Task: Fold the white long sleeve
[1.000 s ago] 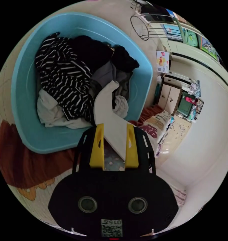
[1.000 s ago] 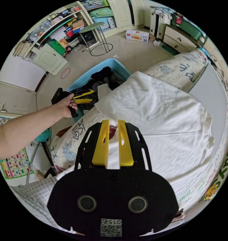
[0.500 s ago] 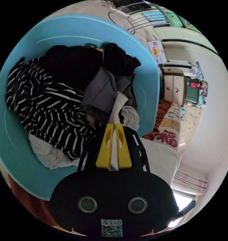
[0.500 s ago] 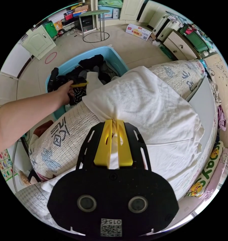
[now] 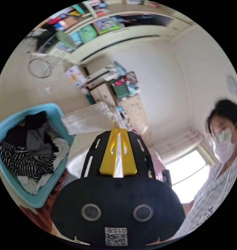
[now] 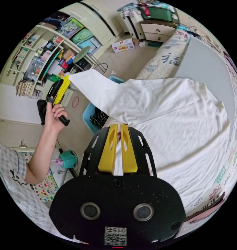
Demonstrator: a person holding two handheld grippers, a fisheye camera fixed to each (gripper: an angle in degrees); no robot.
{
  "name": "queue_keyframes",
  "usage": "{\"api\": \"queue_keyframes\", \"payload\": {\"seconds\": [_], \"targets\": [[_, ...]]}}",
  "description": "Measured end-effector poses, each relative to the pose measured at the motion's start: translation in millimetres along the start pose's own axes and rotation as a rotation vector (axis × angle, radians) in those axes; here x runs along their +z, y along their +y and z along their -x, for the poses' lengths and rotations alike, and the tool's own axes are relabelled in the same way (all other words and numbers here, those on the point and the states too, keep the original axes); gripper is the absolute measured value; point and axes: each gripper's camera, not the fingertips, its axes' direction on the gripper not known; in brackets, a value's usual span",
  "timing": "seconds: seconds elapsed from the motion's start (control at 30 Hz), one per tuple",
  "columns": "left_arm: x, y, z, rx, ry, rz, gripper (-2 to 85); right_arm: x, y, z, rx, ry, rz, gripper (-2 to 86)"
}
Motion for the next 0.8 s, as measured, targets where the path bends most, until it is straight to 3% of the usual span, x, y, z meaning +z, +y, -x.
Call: {"api": "queue_keyframes", "payload": {"seconds": [0.1, 0.17, 0.27, 0.4, 0.5, 0.7, 0.8], "targets": [[45, 40, -105, 0.204, 0.078, 0.168, -0.6, -43, 71, -44, 0.123, 0.021, -0.071, 1.2], [79, 82, -144, 0.228, 0.129, 0.301, -0.5, -66, 132, -93, 0.26, 0.119, -0.088, 1.5], [143, 167, -169, 0.203, -0.004, 0.625, -0.4, -81, 216, -177, 0.566, 0.128, -0.076, 3.2], [201, 269, -159, 0.118, -0.236, 0.952, -0.3, -74, 294, -248, 0.701, -0.01, -0.105, 7.1], [210, 297, -174, 0.18, -0.319, 0.961, -0.3, -43, 317, -273, 0.643, -0.096, -0.092, 9.0], [226, 325, -195, 0.177, -0.441, 0.984, -0.1, 38, 282, -245, 0.216, -0.064, 0.048, 13.2], [236, 334, -206, 0.171, -0.477, 0.987, 0.1, 97, 275, -253, 0.176, -0.113, 0.236, 11.5]]}}
